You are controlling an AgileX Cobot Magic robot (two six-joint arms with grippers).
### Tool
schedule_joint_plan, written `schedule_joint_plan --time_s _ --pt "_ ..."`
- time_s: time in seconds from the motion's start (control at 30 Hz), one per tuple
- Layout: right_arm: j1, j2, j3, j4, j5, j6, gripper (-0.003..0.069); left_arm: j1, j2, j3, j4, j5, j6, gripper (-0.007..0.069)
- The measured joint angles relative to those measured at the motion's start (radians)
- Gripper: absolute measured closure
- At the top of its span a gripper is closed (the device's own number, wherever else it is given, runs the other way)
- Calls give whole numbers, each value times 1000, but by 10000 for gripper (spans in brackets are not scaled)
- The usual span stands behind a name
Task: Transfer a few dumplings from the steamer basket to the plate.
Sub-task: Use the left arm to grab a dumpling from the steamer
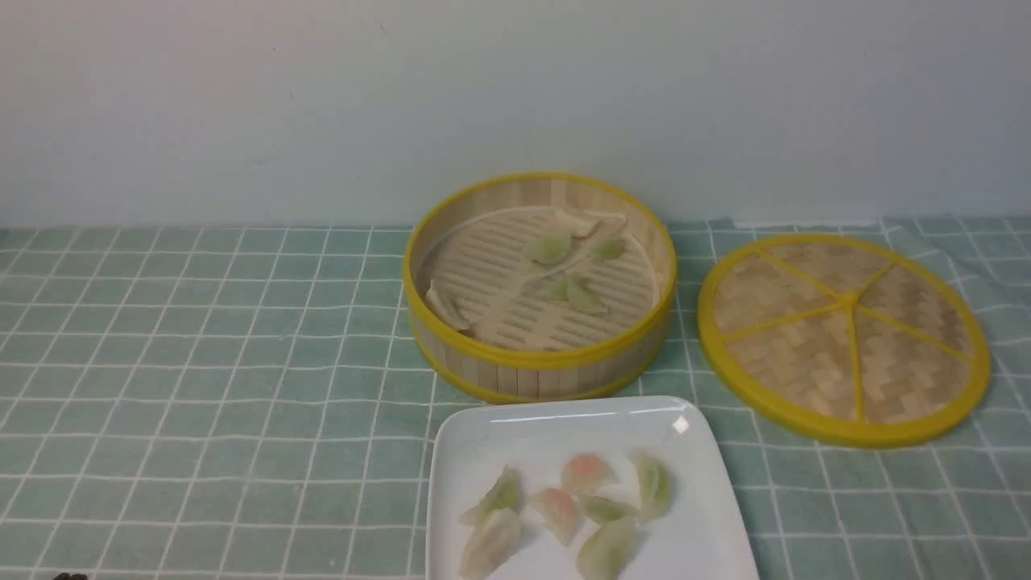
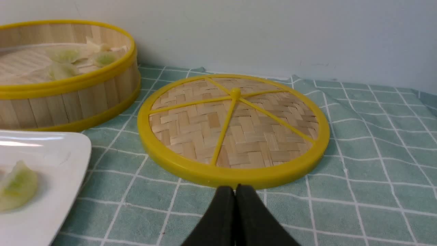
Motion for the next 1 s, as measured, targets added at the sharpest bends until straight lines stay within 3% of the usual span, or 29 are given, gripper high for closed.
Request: schedule_joint_plan --time_s 0.77,0.87,1.0 --pt "0 0 0 3 0 0 673 0 0 0 0 0 0 631" --pt "0 0 4 113 -51 24 673 0 0 0 1 0 0 631" --pt "0 -1 4 415 -183 127 673 0 0 1 -87 -43 -43 631"
